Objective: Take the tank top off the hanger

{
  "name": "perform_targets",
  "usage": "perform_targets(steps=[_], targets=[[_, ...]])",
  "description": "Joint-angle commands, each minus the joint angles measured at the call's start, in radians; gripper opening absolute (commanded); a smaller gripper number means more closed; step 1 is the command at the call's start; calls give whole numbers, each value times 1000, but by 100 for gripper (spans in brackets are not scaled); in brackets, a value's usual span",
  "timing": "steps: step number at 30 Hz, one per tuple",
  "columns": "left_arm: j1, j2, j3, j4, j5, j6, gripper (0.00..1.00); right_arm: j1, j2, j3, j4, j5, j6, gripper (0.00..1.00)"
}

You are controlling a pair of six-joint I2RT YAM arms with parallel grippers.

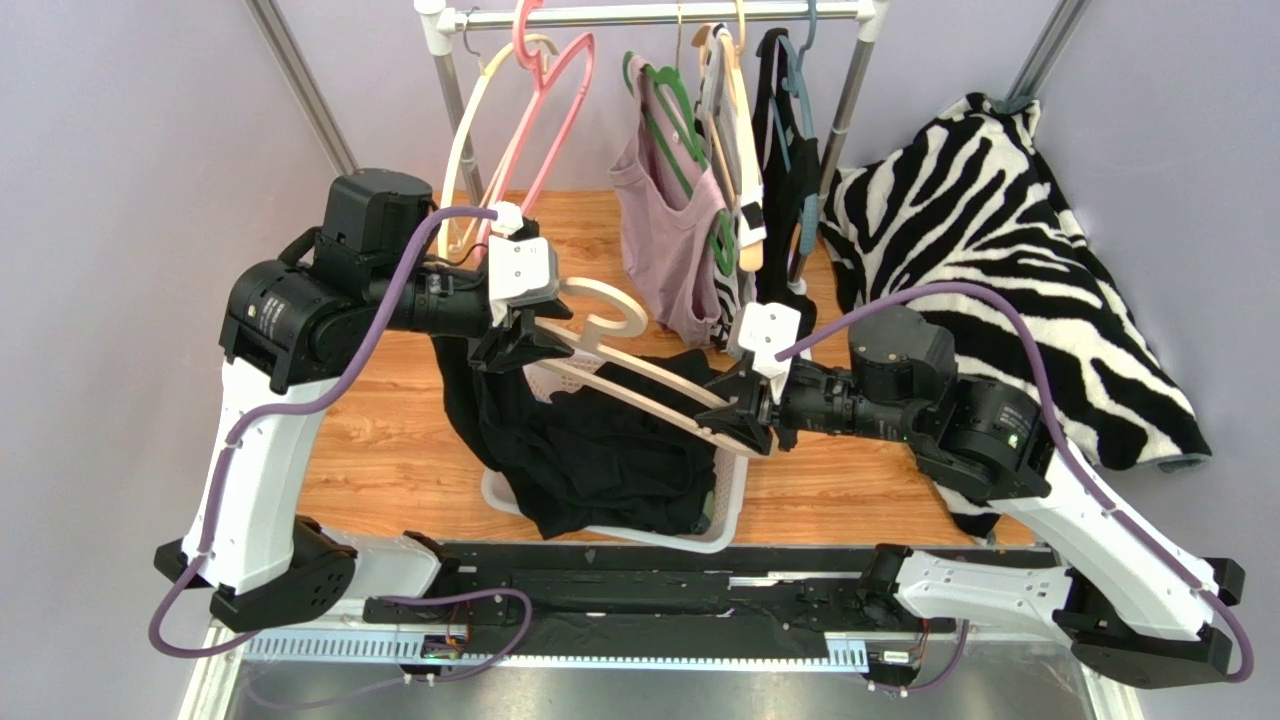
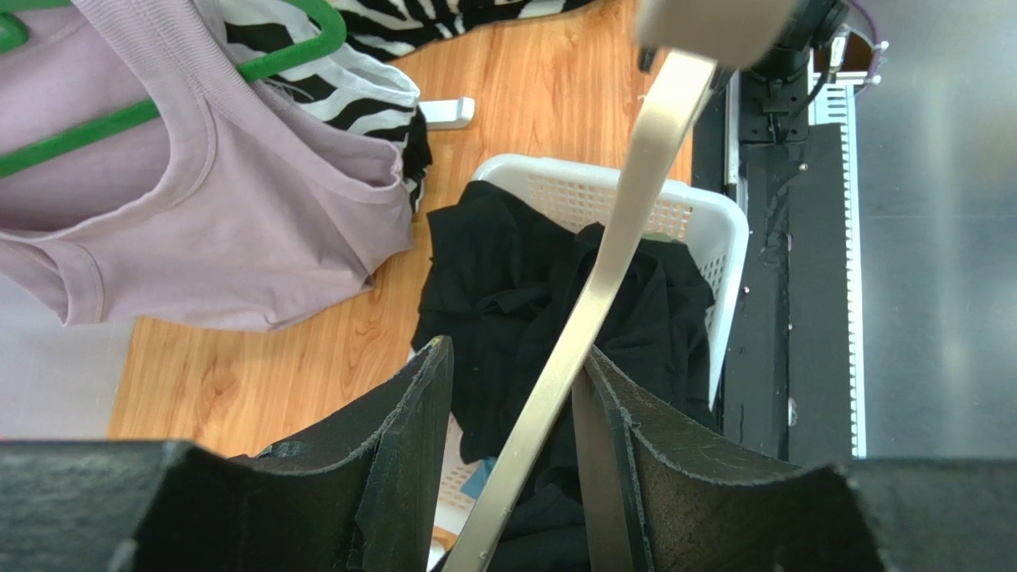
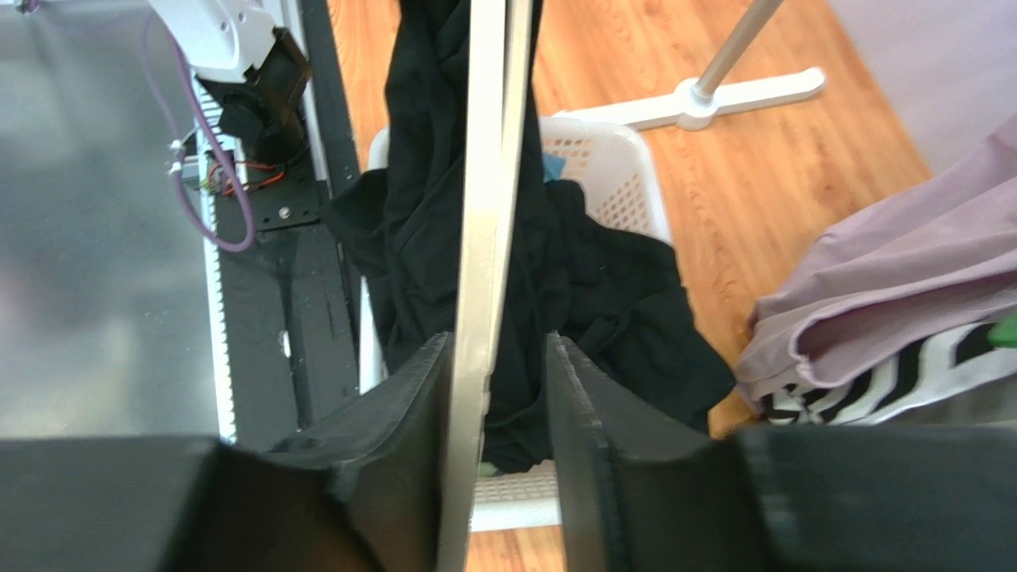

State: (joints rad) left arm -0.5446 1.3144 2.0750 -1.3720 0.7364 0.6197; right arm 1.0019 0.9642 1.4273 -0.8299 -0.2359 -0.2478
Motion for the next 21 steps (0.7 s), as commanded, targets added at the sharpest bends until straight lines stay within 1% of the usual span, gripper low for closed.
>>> perform_targets(steps=[1, 3, 4, 7, 8, 9, 10, 11, 12, 13, 17, 20, 21], targets=[[-6, -27, 39, -16, 54, 11, 0, -3, -13, -11, 40, -39, 34, 26], [-6, -27, 37, -7, 46, 6, 0, -2, -21, -10, 34, -39, 39, 14], [-6, -27, 31, -3, 43, 3, 0, -3, -28, -8, 35, -37, 44, 0], [-6, -37, 10, 24, 31, -11, 0, -3, -58, -14, 41, -26, 54, 0], [-6, -41, 5, 49, 20, -38, 2, -3, -65, -18, 51, -10, 62, 0], [-6, -43, 4, 65, -15, -54, 19, -2, -85, -19, 55, -2, 64, 0], [-6, -43, 10, 77, -32, -63, 28, -3, -91, -22, 60, 7, 67, 0], [-6, -44, 16, 94, -49, -77, 65, -3, -100, -30, 69, 24, 70, 0], [-6, -44, 28, 99, -83, -81, 90, -3, -114, -31, 71, 27, 68, 0], [-6, -44, 54, 103, -100, -84, 97, -3, -120, -34, 72, 30, 68, 0], [-6, -64, 134, 145, -216, -77, 98, -3, -140, -41, 68, 55, 77, 0], [-6, -101, 177, 191, -363, -75, 98, -3, -156, -39, 49, 73, 87, 0], [-6, -107, 194, 192, -382, -78, 98, -3, -162, -42, 49, 78, 91, 0]])
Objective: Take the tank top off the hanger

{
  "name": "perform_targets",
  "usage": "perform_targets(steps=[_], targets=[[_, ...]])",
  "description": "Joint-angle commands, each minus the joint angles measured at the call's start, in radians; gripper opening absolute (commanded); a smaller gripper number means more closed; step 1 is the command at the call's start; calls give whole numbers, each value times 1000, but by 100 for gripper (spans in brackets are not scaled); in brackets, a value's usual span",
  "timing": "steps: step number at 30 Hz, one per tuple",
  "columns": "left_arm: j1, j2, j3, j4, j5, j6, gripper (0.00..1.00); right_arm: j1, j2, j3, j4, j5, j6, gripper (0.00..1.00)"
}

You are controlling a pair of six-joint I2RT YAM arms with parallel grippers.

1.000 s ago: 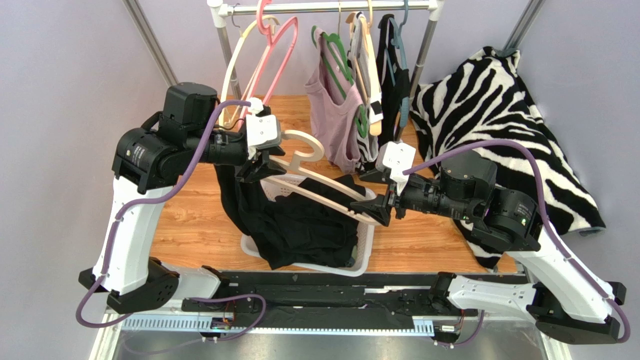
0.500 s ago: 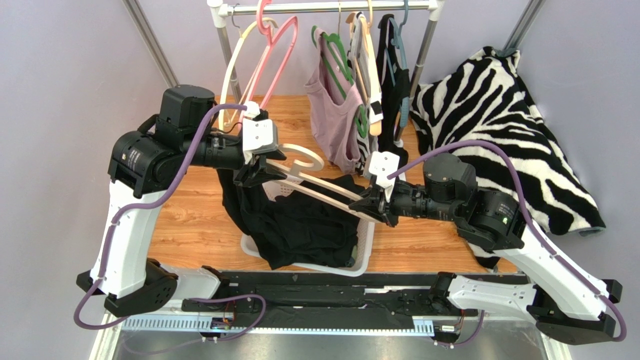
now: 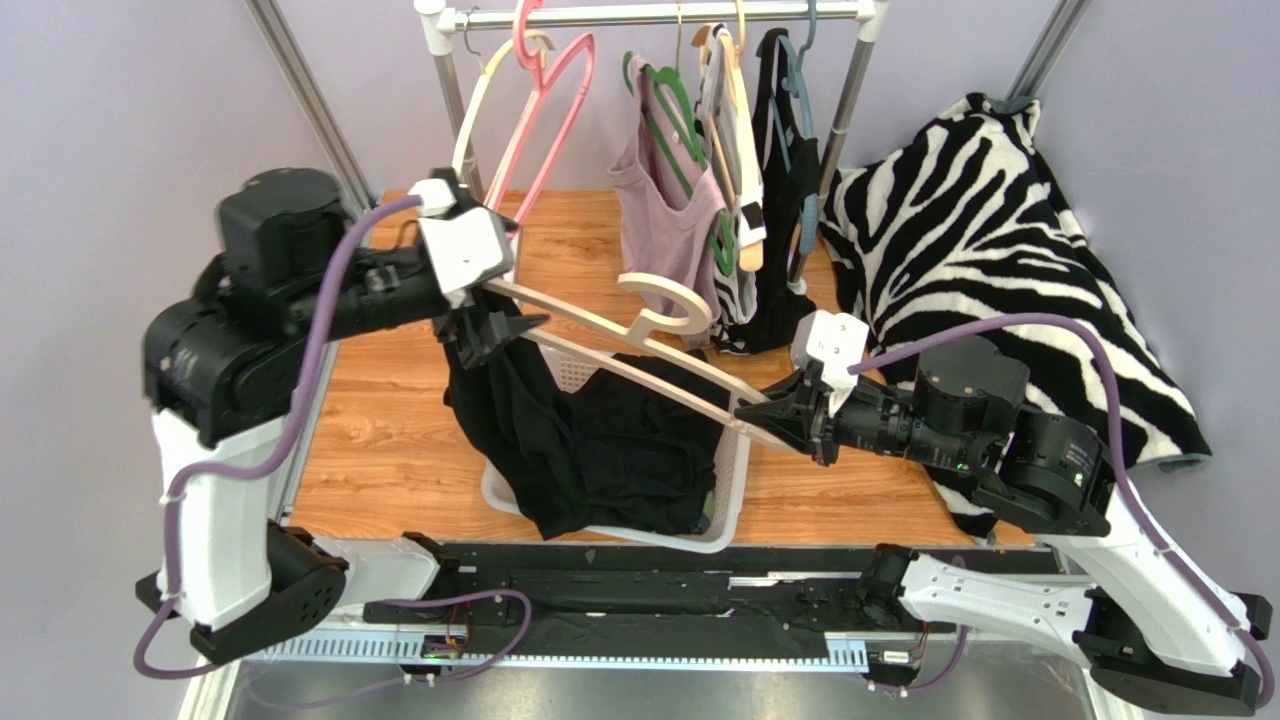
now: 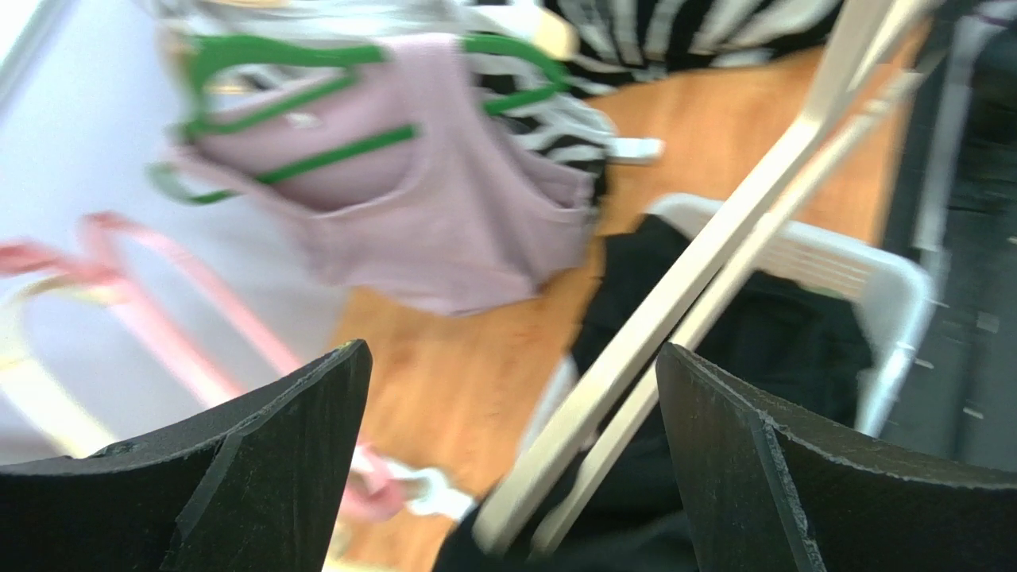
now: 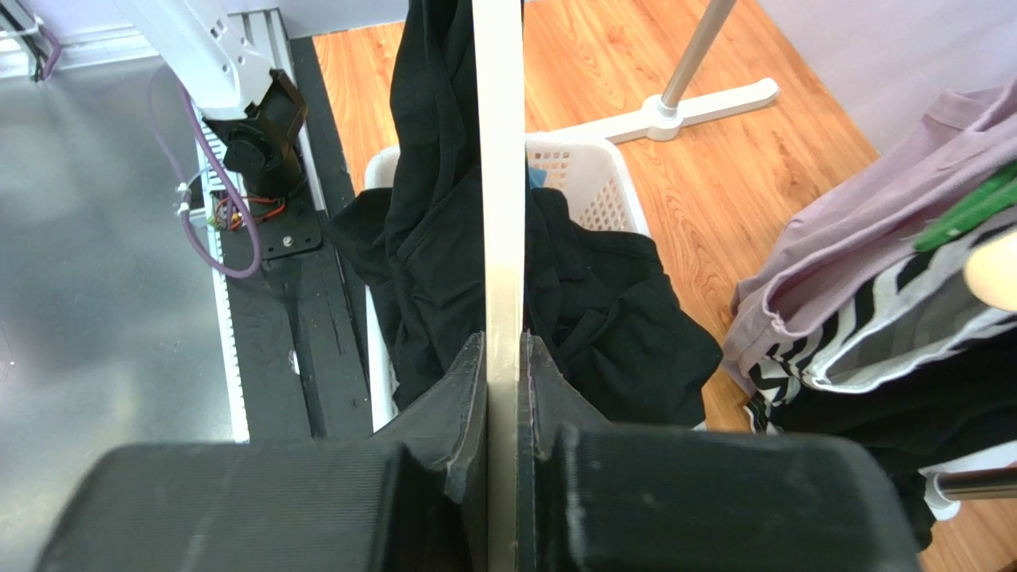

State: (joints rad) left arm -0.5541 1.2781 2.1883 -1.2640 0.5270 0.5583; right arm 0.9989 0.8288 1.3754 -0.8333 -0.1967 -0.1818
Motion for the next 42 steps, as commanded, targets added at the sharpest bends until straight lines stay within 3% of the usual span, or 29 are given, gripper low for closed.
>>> perform_targets(steps=[1, 4, 8, 10, 11, 14, 16, 18, 22, 27, 28, 30, 31, 34, 37, 42], targets=[[3, -83, 103, 87, -186, -26, 99, 0, -42, 7, 54, 42, 27, 0], [3, -102, 102, 83, -164, -46, 99, 1, -59, -2, 65, 52, 38, 0], [3, -102, 90, 52, -16, -55, 99, 0, -68, -13, 74, 68, 50, 0], [6, -124, 93, 93, -88, -102, 99, 0, -72, -13, 69, 78, 54, 0], [13, -138, 78, 119, -199, -124, 99, 0, -79, -13, 69, 86, 61, 0], [54, -201, -51, 192, -348, -184, 99, 0, -106, -12, 71, 109, 65, 0], [71, -242, -180, 215, -364, -210, 99, 0, -117, 0, 63, 114, 65, 0], [89, -263, -287, 221, -325, -233, 99, 0, -117, 10, 60, 111, 68, 0], [121, -260, -361, 244, -190, -316, 99, 0, -114, 17, 39, 103, 76, 0], [132, -204, -303, 250, -98, -353, 71, 0, -125, 5, 40, 98, 97, 0], [134, -189, -297, 250, -69, -362, 58, 0, -129, 4, 40, 100, 97, 0], [135, -175, -285, 252, -56, -371, 43, 0, -132, 4, 39, 103, 99, 0], [137, -172, -285, 250, -48, -373, 28, 0, -134, 7, 36, 106, 97, 0], [138, -166, -294, 250, -41, -371, 7, 0, -138, 14, 30, 115, 93, 0], [138, -161, -288, 247, -33, -374, 0, 0, -138, 20, 17, 120, 88, 0], [138, -143, -202, 238, -38, -371, 0, 0, -134, 21, -18, 129, 85, 0]])
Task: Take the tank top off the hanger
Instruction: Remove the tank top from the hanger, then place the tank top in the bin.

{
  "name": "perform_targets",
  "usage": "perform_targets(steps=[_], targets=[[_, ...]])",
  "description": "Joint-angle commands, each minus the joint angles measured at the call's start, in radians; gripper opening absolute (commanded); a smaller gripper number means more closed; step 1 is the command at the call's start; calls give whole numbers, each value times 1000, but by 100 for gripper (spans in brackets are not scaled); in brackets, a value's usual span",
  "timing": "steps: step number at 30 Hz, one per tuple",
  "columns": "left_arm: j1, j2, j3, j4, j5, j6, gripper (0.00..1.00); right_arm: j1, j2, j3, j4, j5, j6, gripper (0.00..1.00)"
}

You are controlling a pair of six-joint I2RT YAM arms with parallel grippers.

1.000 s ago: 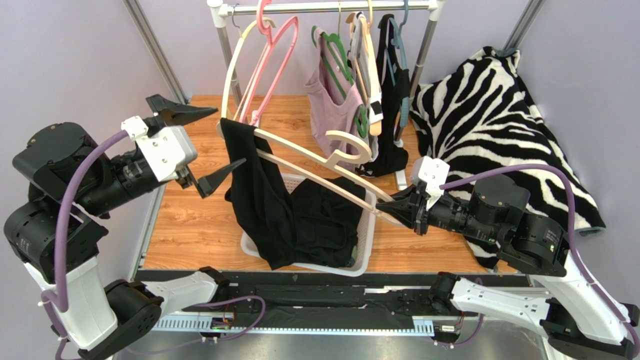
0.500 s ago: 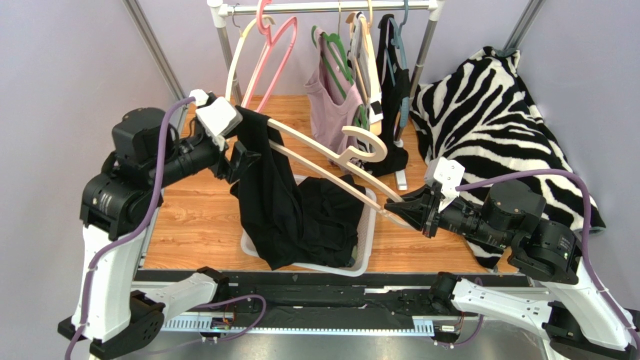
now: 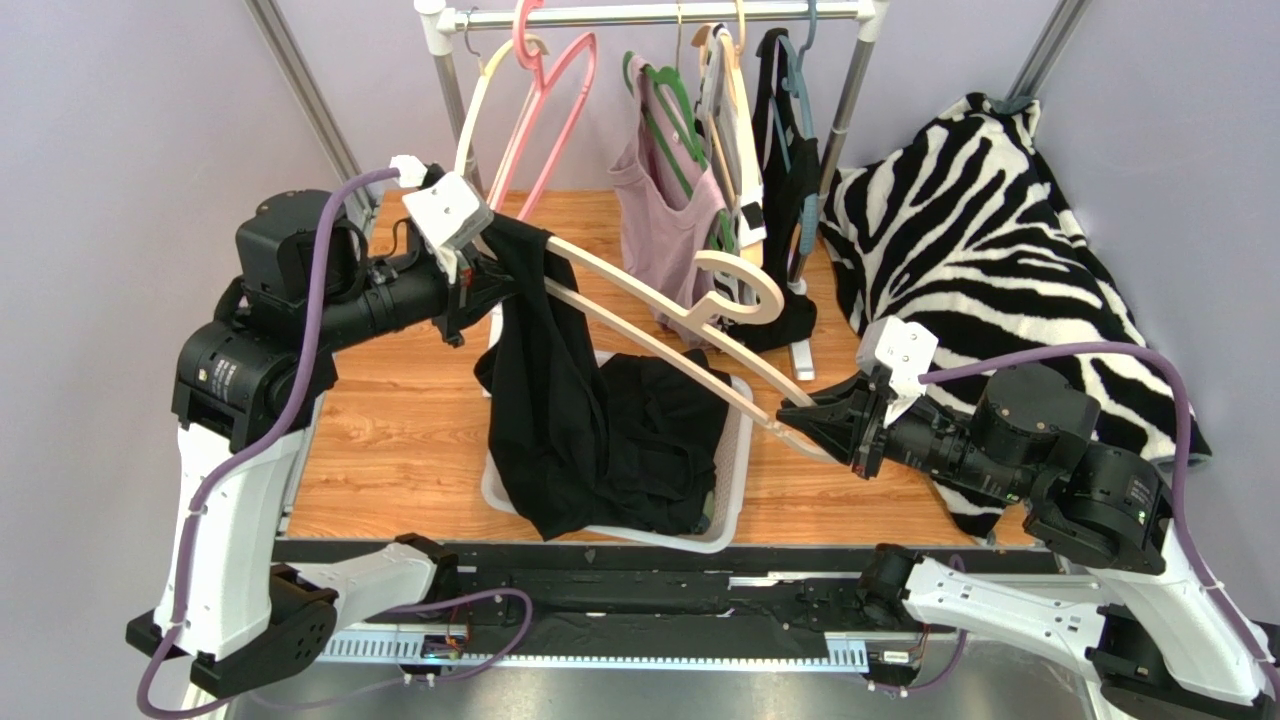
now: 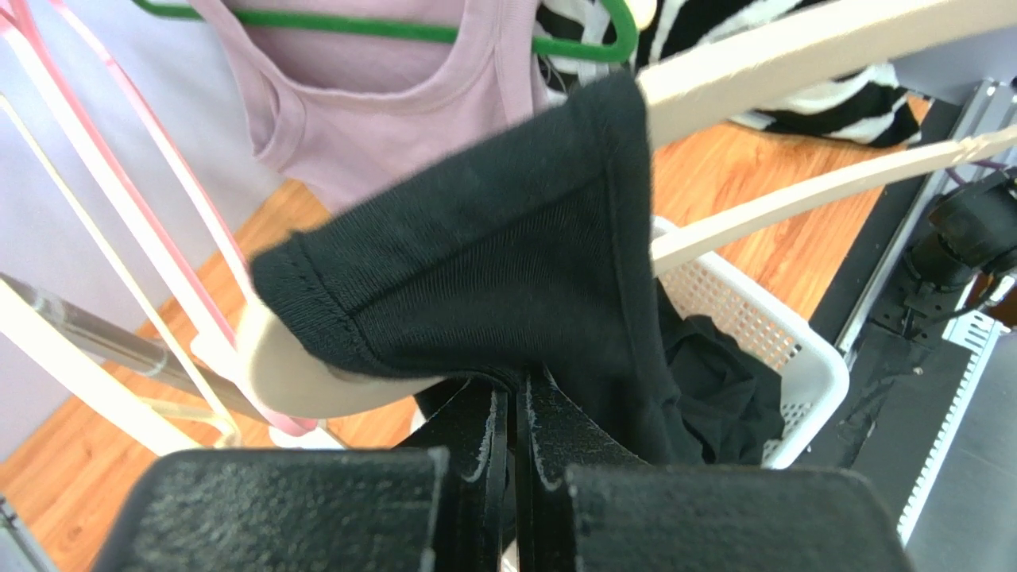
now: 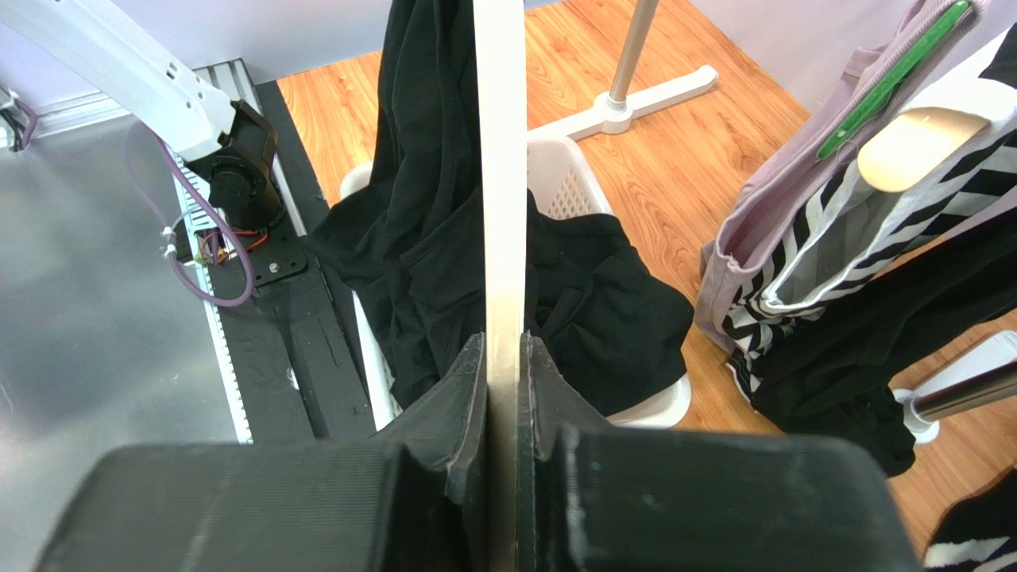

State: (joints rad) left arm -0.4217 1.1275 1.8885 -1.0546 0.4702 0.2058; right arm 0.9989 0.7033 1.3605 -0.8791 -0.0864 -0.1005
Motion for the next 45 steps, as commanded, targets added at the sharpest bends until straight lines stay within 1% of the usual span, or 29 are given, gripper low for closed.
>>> perform_targets(steps=[1, 2, 3, 5, 6, 9, 12, 13, 15, 18, 19, 21, 22, 24, 27, 29, 30, 32, 33, 36, 37, 39, 40, 42, 43, 45], targets=[[6, 17, 125, 27, 4, -14, 0, 0, -11, 32, 19, 27, 7, 0], [6, 23, 156, 25, -7, -8, 0, 0, -14, 29, 12, 31, 15, 0], [6, 34, 234, 18, -16, 1, 0, 0, -16, 28, -3, 34, 21, 0], [8, 43, 322, 4, -24, 20, 0, 0, -25, 29, -23, 42, 34, 0], [8, 48, 390, 1, -31, 36, 0, 1, -30, 31, -43, 43, 50, 0], [8, 69, 469, 2, -87, 64, 0, 0, -51, 41, -96, 50, 80, 0], [6, 81, 466, 10, -99, 69, 0, 1, -70, 72, -171, 31, 94, 0], [6, 84, 463, 11, -85, 64, 0, 0, -73, 86, -191, 28, 134, 0], [6, 110, 460, 13, -58, 50, 0, 0, -80, 138, -254, 36, 162, 0], [6, 170, 513, 15, -12, 35, 0, 1, -111, 176, -303, 82, 203, 0], [6, 187, 535, 19, 7, 34, 0, 0, -120, 192, -313, 136, 214, 0], [3, 234, 610, 41, 25, 30, 0, 0, -145, 204, -334, 192, 223, 0], [-8, 248, 638, 47, 25, 33, 0, 0, -149, 212, -337, 264, 231, 0], [-32, 294, 708, 74, -5, 53, 0, 1, -165, 215, -331, 351, 251, 0], [-58, 319, 715, 136, -31, 79, 0, 0, -172, 204, -294, 384, 252, 0], [-71, 322, 687, 154, -21, 98, 0, 0, -171, 196, -273, 395, 248, 0], [-83, 324, 679, 151, 7, 99, 0, 0, -171, 193, -267, 398, 246, 0], [-97, 316, 644, 114, 51, 115, 0, 0, -165, 186, -255, 399, 236, 0], [-123, 311, 629, 95, 83, 127, 0, 0, -162, 183, -251, 401, 231, 0], [-167, 270, 520, 12, 146, 179, 0, 0, -145, 178, -244, 398, 216, 0], [-178, 258, 427, -30, 160, 197, 0, 0, -136, 180, -242, 396, 213, 0], [-218, 209, 310, -67, 186, 231, 0, 1, -127, 184, -235, 393, 217, 0], [-235, 193, 178, -85, 180, 263, 0, 0, -113, 192, -228, 384, 226, 0], [-276, 143, 46, -85, 150, 293, 0, 0, -100, 201, -207, 347, 234, 0], [-285, 131, -59, -84, 140, 312, 0, 0, -93, 204, -204, 347, 237, 0], [-301, 109, -153, -79, 99, 345, 0, 0, -65, 212, -205, 346, 240, 0]])
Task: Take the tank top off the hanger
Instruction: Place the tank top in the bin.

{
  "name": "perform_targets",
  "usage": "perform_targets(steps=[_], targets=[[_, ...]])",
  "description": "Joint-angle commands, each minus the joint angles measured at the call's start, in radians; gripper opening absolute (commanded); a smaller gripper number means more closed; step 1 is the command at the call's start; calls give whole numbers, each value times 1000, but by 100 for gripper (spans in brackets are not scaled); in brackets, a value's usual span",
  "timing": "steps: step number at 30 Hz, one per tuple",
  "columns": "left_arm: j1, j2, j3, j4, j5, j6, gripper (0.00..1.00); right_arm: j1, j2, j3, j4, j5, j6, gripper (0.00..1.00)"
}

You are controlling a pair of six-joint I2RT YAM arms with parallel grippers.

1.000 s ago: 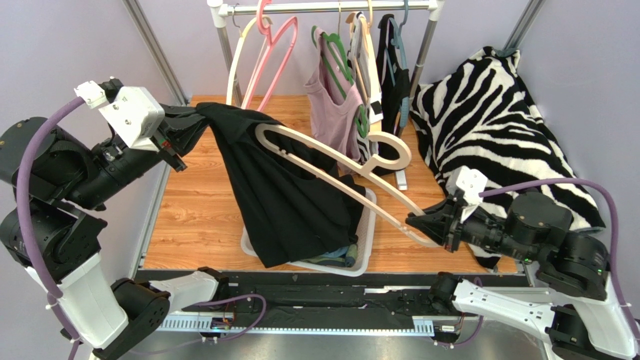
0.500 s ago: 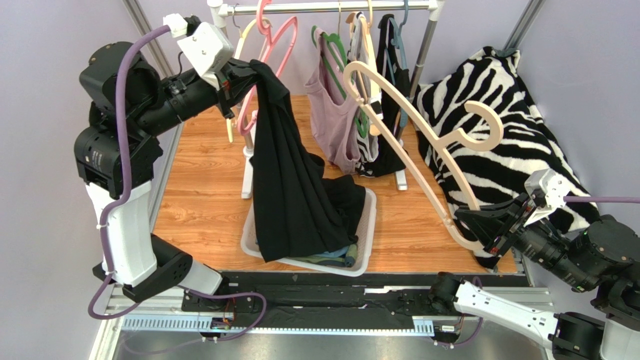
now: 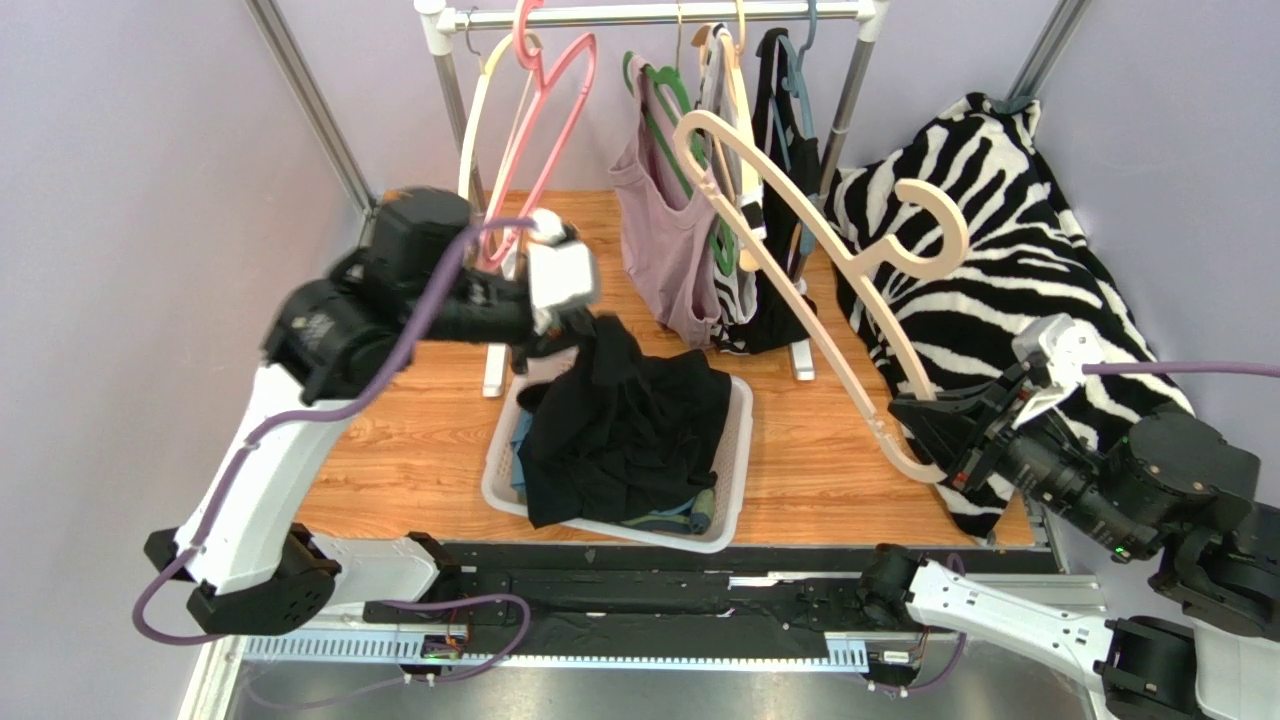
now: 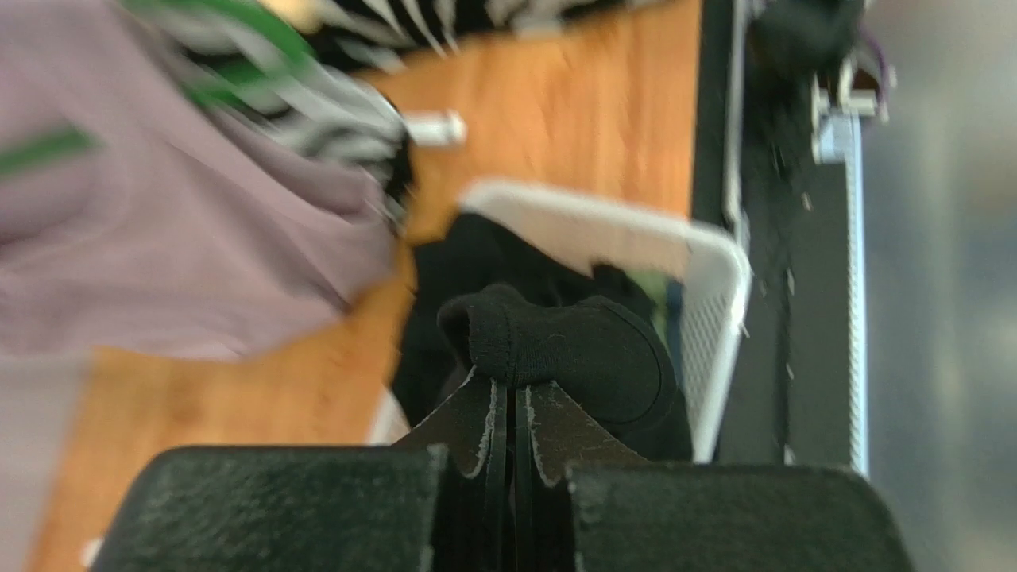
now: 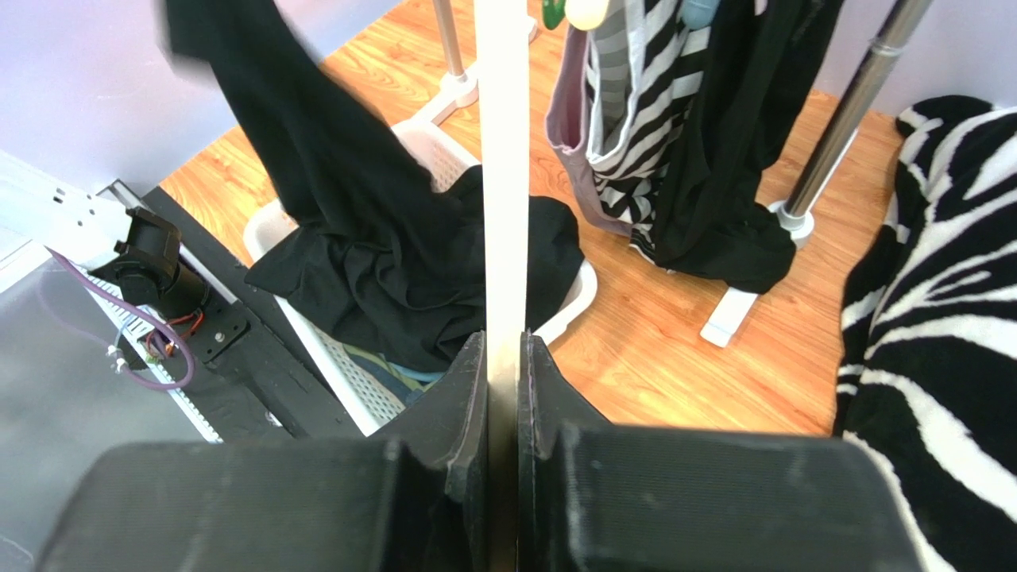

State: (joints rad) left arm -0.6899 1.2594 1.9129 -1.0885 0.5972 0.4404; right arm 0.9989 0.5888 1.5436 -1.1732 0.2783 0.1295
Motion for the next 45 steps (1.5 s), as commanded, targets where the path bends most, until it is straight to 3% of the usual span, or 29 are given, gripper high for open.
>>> perform_targets(steps=[1, 8, 13, 15, 19, 24, 31, 36, 39, 41, 42, 43, 45], targets=[[-36, -31, -258, -27, -43, 132, 0, 0, 60, 29, 87, -19, 12, 0], [-57, -118, -587, 79, -216, 202, 0, 1, 131, -48, 139, -22, -37, 0], [-86, -175, -828, 162, -313, 242, 1, 1, 245, -13, 145, 36, -48, 0], [-102, -172, -903, 218, -399, 241, 19, 0, 285, 16, 141, 59, -41, 0], [-103, -132, -989, 315, -490, 215, 27, 0, 379, 42, 142, 105, -1, 0], [-103, -68, -1064, 444, -559, 172, 29, 0, 453, 76, 155, 162, 57, 0], [-131, 104, -1172, 622, -697, 231, 34, -19, 586, 233, 156, 176, 94, 0], [-154, 182, -1206, 644, -686, 187, 38, -52, 686, 334, 136, 131, 113, 0], [-158, 147, -1209, 622, -694, 170, 50, -89, 742, 403, 127, 90, 119, 0], [-158, 115, -1200, 577, -682, 143, 64, -129, 767, 446, 121, 46, 124, 0], [-158, 82, -1197, 555, -672, 132, 86, -137, 781, 458, 118, 36, 124, 0], [-160, 65, -1192, 533, -665, 117, 99, -155, 805, 467, 118, 27, 124, 0], [-160, 25, -1163, 449, -648, 63, 99, -172, 828, 504, 112, -1, 127, 0]])
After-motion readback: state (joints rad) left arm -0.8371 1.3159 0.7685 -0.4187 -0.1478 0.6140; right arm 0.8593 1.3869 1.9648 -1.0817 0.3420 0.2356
